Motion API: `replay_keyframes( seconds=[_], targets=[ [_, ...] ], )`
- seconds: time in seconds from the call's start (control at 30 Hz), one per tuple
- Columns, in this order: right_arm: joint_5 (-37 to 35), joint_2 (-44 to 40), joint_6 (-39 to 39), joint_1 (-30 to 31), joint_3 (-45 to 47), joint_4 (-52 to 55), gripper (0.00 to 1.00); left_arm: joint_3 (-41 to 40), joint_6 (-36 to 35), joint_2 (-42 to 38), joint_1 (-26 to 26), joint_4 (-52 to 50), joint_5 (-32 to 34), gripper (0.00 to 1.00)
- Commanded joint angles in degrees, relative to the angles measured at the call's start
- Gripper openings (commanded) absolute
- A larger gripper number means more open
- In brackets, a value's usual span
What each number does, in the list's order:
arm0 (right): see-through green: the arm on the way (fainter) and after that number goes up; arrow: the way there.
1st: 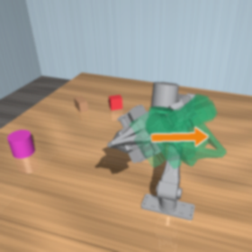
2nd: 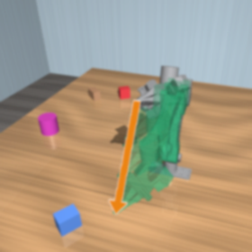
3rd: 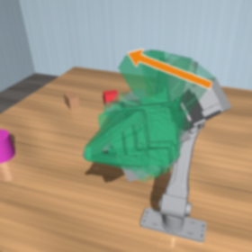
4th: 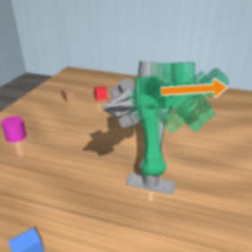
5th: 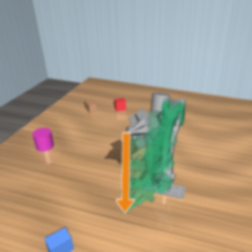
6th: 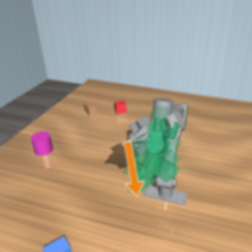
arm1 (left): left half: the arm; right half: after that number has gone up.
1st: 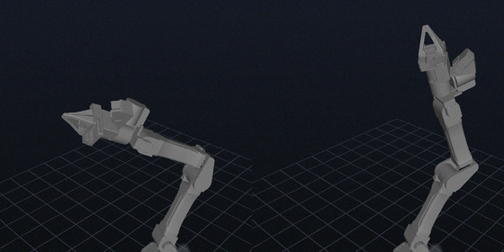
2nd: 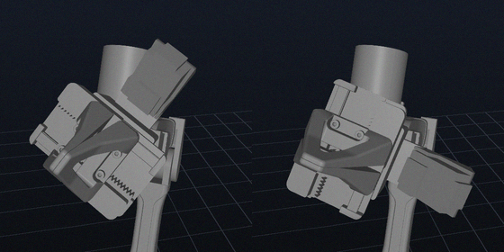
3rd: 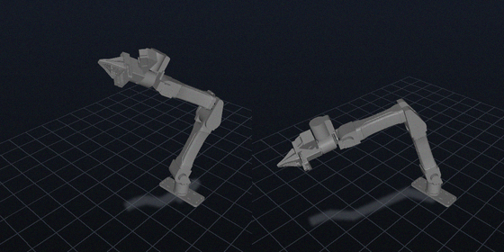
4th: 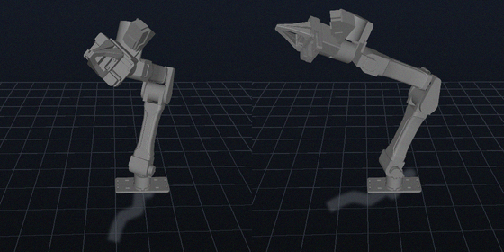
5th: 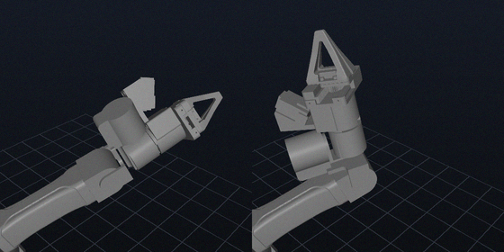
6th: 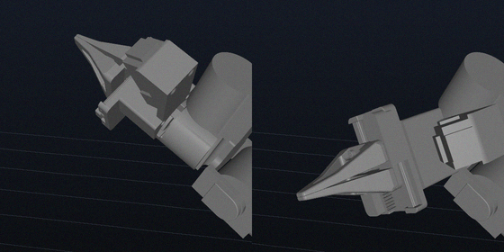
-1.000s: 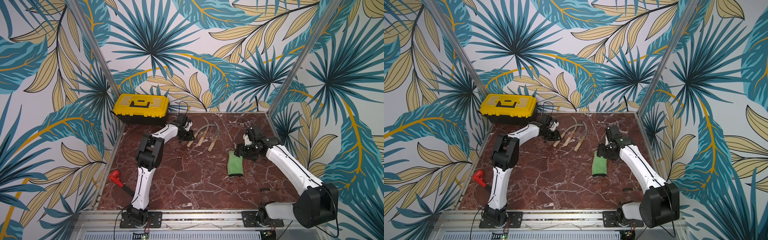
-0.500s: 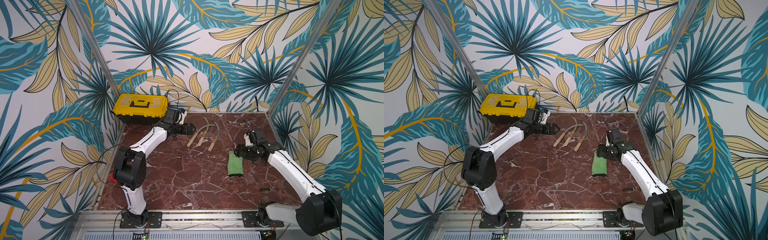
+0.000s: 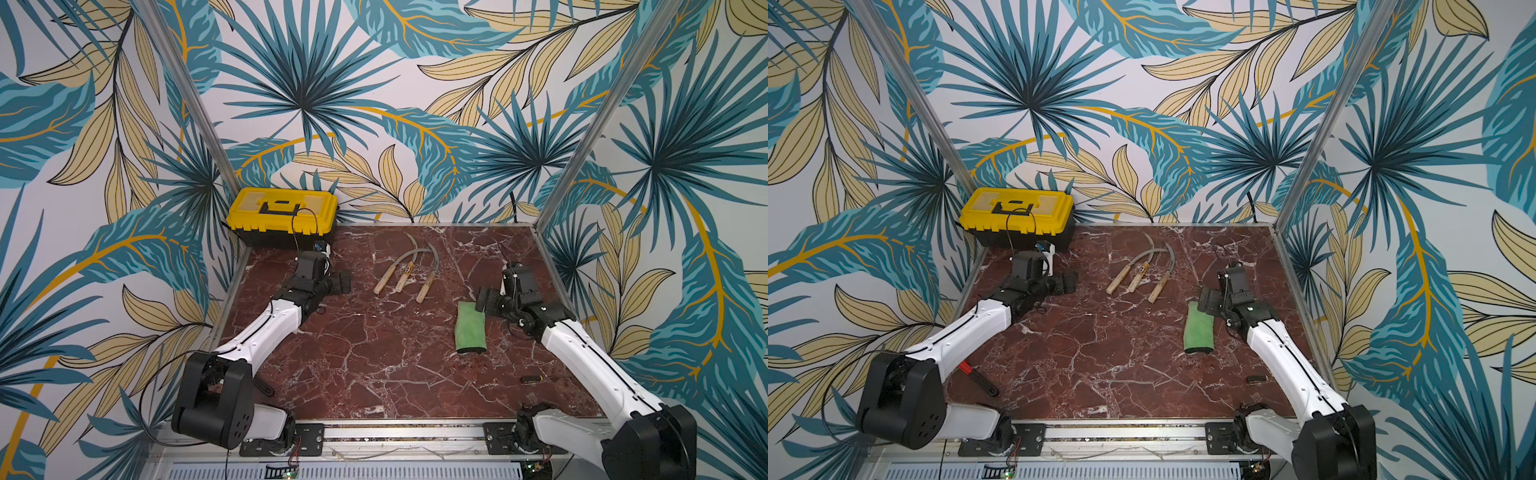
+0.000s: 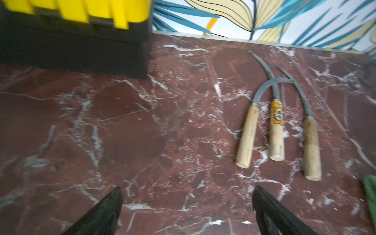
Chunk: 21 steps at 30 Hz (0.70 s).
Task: Wipe small sickles with rags
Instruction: Reset both arms
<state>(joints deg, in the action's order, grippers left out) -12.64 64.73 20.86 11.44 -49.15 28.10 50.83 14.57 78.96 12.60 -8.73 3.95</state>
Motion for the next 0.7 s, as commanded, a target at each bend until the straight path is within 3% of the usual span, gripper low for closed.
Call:
replay_keyframes(
  seconds=[0.0, 0.17, 0.27, 0.47, 0.67],
  targets=[
    [-6.86, -1.69, -1.55, -0.01, 2.52, -6.53, 0.97, -2.15, -3.14, -1.83, -2.34, 4.29, 10.49, 0.99],
    [-6.08, -5.23, -6.51, -0.02, 10.41, -21.05, 0.97, -10.97, -9.30, -5.30, -5.66, 16.59, 11.70, 1.00],
    [-10.00, -4.91, -9.02, -0.02, 13.18, -24.92, 0.97, -16.31, -13.00, -5.58, -6.89, 26.64, 9.75, 0.99],
    [-14.14, -0.64, -12.42, -0.18, 16.43, -33.61, 0.98, -18.20, -11.91, 0.54, -12.13, 32.87, 3.92, 1.00],
    [-19.39, 4.17, -14.64, -1.36, 19.76, -44.83, 0.99, -21.92, -12.28, 6.37, -13.39, 44.32, 1.79, 1.00]
  ],
)
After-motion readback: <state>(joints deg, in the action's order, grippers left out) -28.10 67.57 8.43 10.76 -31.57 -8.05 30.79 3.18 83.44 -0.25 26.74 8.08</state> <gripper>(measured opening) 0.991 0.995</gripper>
